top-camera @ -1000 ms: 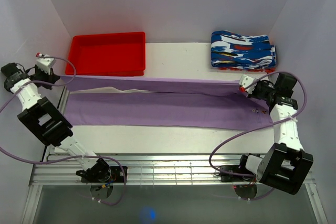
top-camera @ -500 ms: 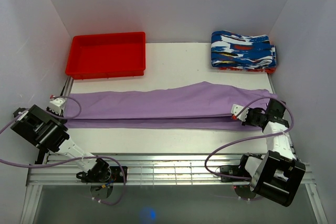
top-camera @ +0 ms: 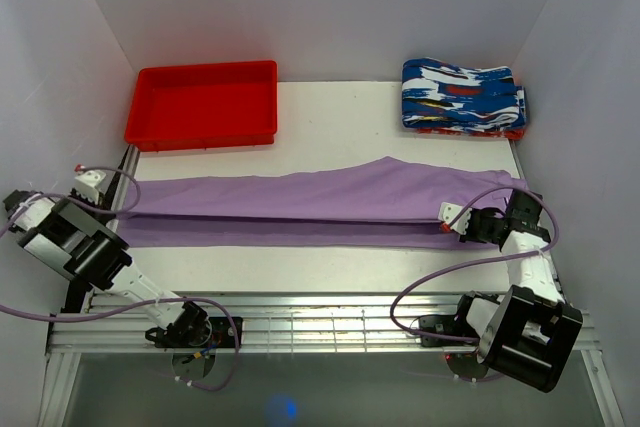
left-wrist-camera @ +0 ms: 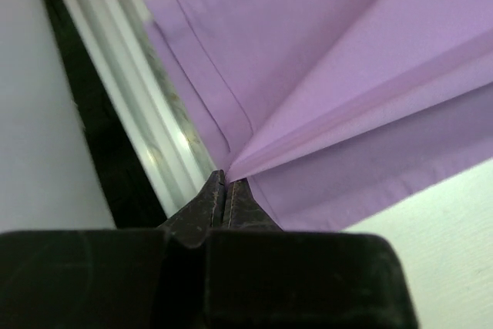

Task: Fold and stack the trousers
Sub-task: Fold the trousers

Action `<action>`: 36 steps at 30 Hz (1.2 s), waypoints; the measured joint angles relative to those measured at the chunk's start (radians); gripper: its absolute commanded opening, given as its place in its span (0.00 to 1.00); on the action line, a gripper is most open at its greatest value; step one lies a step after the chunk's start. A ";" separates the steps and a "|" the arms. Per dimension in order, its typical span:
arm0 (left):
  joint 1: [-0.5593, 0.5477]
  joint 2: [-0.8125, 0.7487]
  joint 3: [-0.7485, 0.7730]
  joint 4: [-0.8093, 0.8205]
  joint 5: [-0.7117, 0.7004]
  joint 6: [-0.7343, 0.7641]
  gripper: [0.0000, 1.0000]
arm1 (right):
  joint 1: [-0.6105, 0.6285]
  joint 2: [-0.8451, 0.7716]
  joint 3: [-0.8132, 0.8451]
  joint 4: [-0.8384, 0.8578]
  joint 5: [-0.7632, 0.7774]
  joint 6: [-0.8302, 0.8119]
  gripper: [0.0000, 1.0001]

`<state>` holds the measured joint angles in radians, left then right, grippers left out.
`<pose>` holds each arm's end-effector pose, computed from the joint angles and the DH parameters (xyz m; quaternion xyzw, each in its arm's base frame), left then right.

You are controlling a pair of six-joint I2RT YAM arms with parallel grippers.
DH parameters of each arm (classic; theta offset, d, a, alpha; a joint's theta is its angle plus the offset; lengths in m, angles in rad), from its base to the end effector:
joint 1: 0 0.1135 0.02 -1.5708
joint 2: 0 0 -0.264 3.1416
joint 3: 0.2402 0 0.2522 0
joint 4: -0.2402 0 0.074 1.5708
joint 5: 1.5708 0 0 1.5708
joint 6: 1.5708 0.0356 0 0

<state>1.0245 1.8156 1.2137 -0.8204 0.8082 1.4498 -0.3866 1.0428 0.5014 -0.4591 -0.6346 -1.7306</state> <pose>0.1958 0.2724 0.1829 0.2220 0.8901 -0.0640 0.3928 0.1777 -0.0496 0.1803 -0.6363 0.6589 -0.0862 0.3920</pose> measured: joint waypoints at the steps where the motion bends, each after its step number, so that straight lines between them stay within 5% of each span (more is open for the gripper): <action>1: -0.006 0.000 0.044 -0.027 0.014 -0.018 0.00 | 0.000 0.000 0.002 -0.007 -0.009 0.000 0.08; 7: -0.026 -0.010 0.229 -0.146 0.074 -0.047 0.00 | 0.004 -0.002 0.011 -0.022 -0.065 0.002 0.08; 17: 0.092 -0.062 0.057 -0.160 0.060 0.163 0.00 | 0.003 -0.050 -0.005 -0.063 -0.043 -0.070 0.08; 20: 0.148 -0.073 -0.056 -0.140 0.008 0.280 0.00 | 0.000 -0.064 -0.037 -0.080 -0.007 -0.130 0.33; 21: 0.159 -0.073 -0.092 -0.117 -0.016 0.312 0.00 | -0.003 -0.065 -0.042 -0.085 0.025 -0.148 0.53; 22: 0.169 -0.073 -0.127 -0.086 -0.045 0.343 0.00 | -0.014 -0.065 -0.046 -0.089 0.058 -0.163 0.54; 25: 0.174 -0.079 -0.209 0.008 -0.113 0.412 0.13 | -0.030 -0.066 -0.046 -0.089 0.115 -0.187 0.65; 27: 0.170 -0.099 -0.225 0.037 -0.133 0.447 0.41 | -0.031 -0.059 -0.027 -0.112 0.138 -0.183 0.82; 29: 0.166 -0.112 -0.225 0.059 -0.167 0.473 0.54 | -0.031 -0.042 0.021 -0.145 0.154 -0.173 0.90; 31: 0.168 -0.114 -0.199 0.031 -0.191 0.497 0.91 | -0.035 -0.021 0.100 -0.189 0.171 -0.155 0.95; 32: 0.168 -0.113 -0.167 -0.011 -0.196 0.505 0.98 | -0.038 -0.010 0.146 -0.204 0.174 -0.146 0.96; 36: 0.142 -0.119 0.017 -0.194 -0.191 0.514 0.98 | -0.040 0.051 0.361 -0.297 0.170 -0.095 0.97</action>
<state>1.1660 1.6962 1.2308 -1.0145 0.6170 1.9640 -0.4263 1.0939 0.8627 -0.7559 -0.4648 -1.8256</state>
